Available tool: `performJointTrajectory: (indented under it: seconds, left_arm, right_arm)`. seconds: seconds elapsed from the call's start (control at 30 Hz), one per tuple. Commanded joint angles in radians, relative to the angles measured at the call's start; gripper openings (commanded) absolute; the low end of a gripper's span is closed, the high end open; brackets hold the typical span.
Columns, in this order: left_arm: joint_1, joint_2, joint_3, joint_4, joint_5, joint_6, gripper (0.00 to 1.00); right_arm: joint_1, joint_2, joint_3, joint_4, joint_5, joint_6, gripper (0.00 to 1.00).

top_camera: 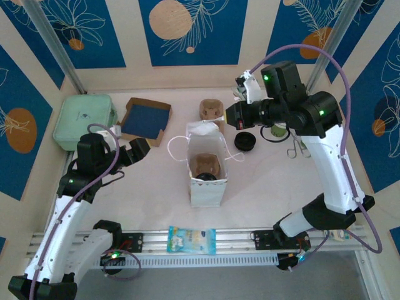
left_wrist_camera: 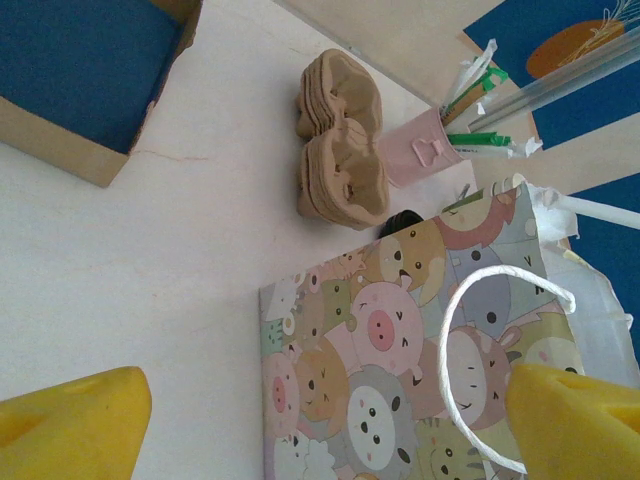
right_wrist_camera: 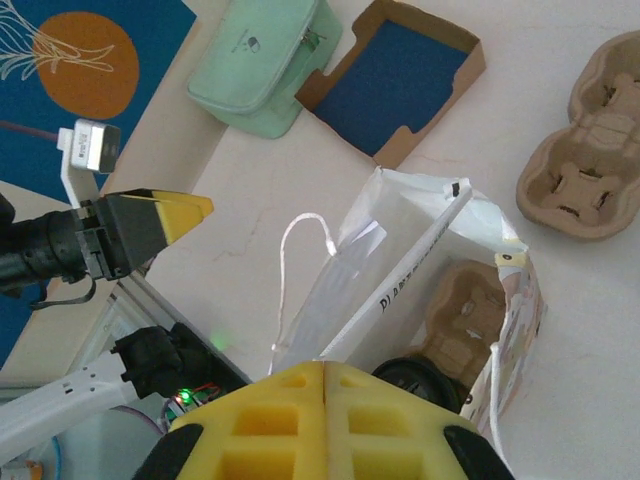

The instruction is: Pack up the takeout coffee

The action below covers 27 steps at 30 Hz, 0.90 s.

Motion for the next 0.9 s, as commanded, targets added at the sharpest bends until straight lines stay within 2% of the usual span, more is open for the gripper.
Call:
performJointTrajectory:
  seconds: [0.0,0.27,0.87]
  left_arm:
    - [0.009,-0.015,-0.011,0.019,0.018,-0.004,0.91]
    - [0.008,-0.019,-0.019,0.023,0.020,-0.005,0.91]
    - [0.008,-0.027,-0.030,0.019,0.014,-0.004,0.91]
  right_arm:
    - [0.005,-0.043,0.011,0.025,-0.054,0.004,0.00]
    - [0.007,-0.063,0.011,0.026,-0.108,0.005,0.00]
    - [0.032,0.038,-0.080,0.005,-0.059,-0.019,0.00]
